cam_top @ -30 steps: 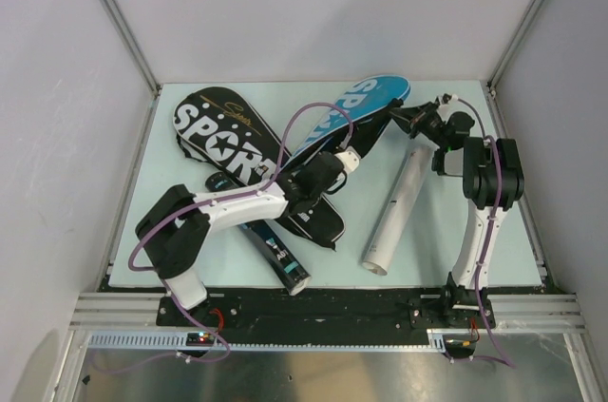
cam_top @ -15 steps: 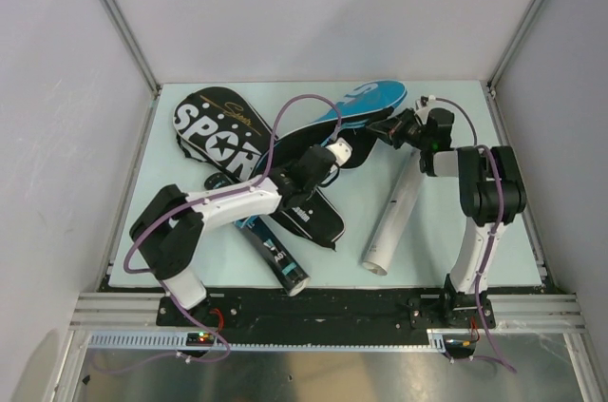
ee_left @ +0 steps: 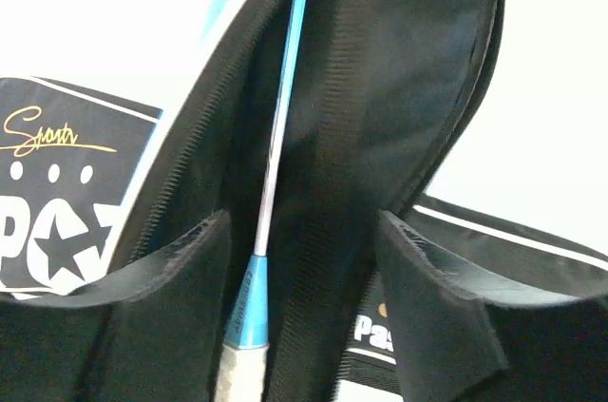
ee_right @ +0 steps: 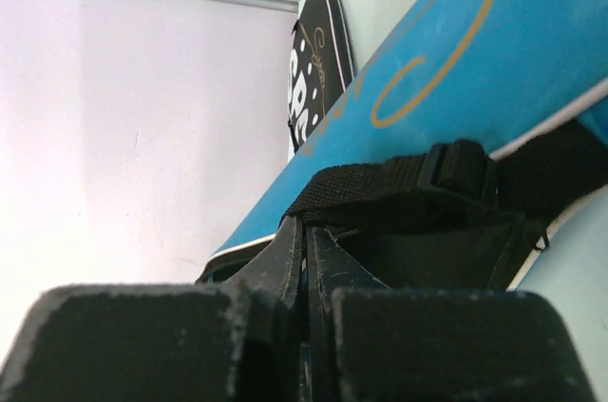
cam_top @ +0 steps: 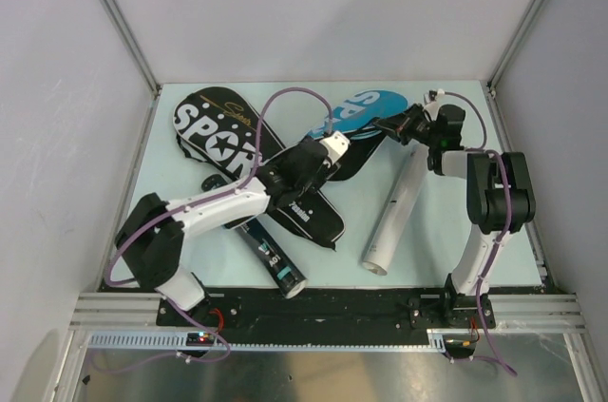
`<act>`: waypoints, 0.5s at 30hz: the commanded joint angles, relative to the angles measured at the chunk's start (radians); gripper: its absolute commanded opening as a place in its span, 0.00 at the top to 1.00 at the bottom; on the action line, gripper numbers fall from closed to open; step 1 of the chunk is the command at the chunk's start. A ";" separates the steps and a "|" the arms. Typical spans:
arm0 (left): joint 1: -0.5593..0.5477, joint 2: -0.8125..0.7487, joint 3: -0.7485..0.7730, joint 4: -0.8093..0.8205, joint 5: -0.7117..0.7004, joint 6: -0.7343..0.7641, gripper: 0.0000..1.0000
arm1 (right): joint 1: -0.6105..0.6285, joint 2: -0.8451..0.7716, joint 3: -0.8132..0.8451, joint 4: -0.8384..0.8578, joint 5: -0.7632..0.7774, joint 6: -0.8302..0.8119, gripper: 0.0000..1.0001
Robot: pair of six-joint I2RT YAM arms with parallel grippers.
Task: Pack up the badminton gear
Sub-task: Adjust the racket bag at the center of the board.
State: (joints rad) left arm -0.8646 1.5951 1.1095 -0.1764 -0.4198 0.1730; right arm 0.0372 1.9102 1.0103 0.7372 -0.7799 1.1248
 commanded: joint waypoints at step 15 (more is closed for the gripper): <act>0.099 -0.117 0.130 -0.194 0.102 0.101 0.00 | -0.078 0.066 0.224 -0.092 -0.046 -0.048 1.00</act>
State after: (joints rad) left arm -0.8238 1.4910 1.2011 -0.3294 -0.3717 0.2771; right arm -0.0353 1.9739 1.1591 0.6941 -0.8284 1.1412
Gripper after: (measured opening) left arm 0.995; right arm 0.010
